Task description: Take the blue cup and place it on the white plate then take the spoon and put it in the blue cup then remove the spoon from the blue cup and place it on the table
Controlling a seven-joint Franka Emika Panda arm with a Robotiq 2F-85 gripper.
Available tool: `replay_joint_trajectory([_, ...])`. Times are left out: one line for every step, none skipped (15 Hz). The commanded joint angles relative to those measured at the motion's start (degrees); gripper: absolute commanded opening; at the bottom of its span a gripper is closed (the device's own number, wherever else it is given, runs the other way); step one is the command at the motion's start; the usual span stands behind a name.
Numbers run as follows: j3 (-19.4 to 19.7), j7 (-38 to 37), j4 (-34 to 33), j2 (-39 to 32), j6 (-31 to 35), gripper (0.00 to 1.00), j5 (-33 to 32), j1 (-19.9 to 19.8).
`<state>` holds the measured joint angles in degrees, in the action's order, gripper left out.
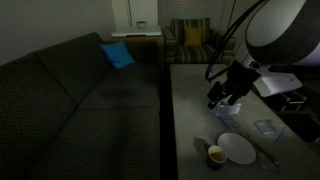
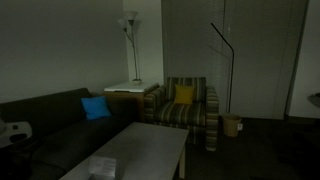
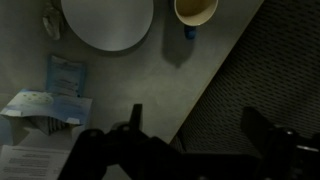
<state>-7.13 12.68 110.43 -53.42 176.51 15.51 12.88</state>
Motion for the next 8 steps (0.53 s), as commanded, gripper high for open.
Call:
replay_joint_trajectory([0.38,-5.63,-10.48,-9.21,-3.55,1.0,-7.97,0.47])
replay_joint_trajectory([0.62,-7.02,-12.71,-11.22,-4.84,1.0,-9.47,0.98])
replay_joint_trajectory([0.65,-8.21,-14.61,-12.76,-5.87,1.0,-10.54,1.39])
replay_joint_trajectory([0.33,-8.82,-16.77,-14.65,-6.97,1.0,-11.49,1.49])
replay_joint_trajectory([0.11,-9.5,-18.87,-16.39,-8.27,1.0,-12.2,1.73])
replay_joint_trajectory([0.1,-10.06,-20.76,-17.91,-9.12,1.0,-12.74,2.08])
replay_joint_trajectory([-0.01,-10.52,-22.7,-19.45,-10.51,1.0,-13.06,2.31])
replay_joint_trajectory([-0.44,-10.78,-24.25,-20.58,-12.2,1.0,-13.16,2.16])
